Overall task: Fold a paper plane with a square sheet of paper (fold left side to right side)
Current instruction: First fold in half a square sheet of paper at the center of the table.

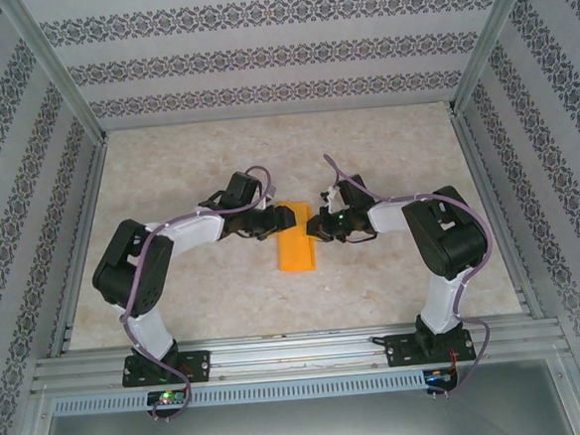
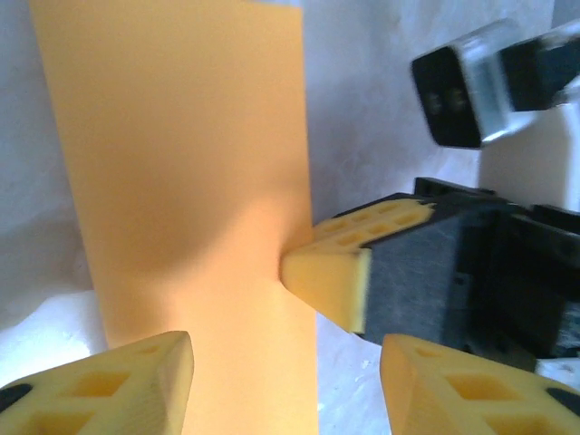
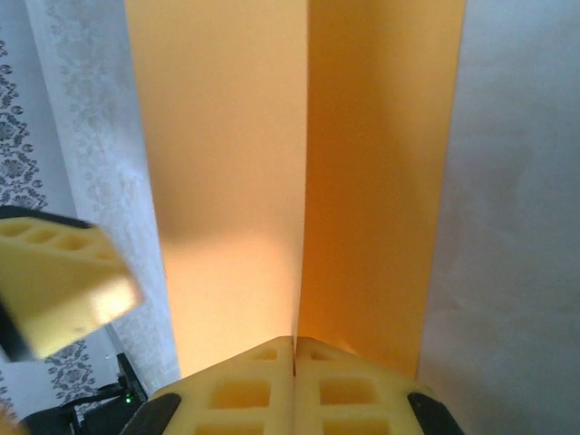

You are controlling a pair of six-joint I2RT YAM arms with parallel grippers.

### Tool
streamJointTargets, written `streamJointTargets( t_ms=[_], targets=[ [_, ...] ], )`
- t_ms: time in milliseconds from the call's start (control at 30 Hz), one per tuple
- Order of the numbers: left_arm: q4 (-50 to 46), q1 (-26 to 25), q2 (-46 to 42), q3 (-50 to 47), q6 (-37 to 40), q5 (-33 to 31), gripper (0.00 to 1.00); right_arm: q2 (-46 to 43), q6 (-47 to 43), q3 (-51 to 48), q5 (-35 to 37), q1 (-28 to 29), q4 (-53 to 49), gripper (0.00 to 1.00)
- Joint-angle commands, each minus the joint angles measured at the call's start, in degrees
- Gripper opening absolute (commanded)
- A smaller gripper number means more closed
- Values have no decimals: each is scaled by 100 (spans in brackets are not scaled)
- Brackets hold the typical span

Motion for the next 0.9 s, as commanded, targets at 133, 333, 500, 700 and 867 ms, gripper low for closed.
streamJointTargets(
  t_ms=[133, 333, 500, 700, 867],
  targets=[
    [-740, -43, 63, 80, 401, -386, 60, 24, -89, 196, 158, 55, -180, 0],
    [-641, -126, 473, 278, 342, -238, 60, 15, -116, 211, 213, 61, -249, 1],
    [-673, -143, 714, 408, 328, -266, 59, 6, -158, 212, 282, 61, -350, 1],
    [-733, -161, 901, 483, 210, -361, 53, -6, -234, 231, 354, 70, -496, 2],
    [-939, -221, 1047, 586, 162, -537, 49, -44, -277, 225, 405, 75, -588, 3]
  ],
)
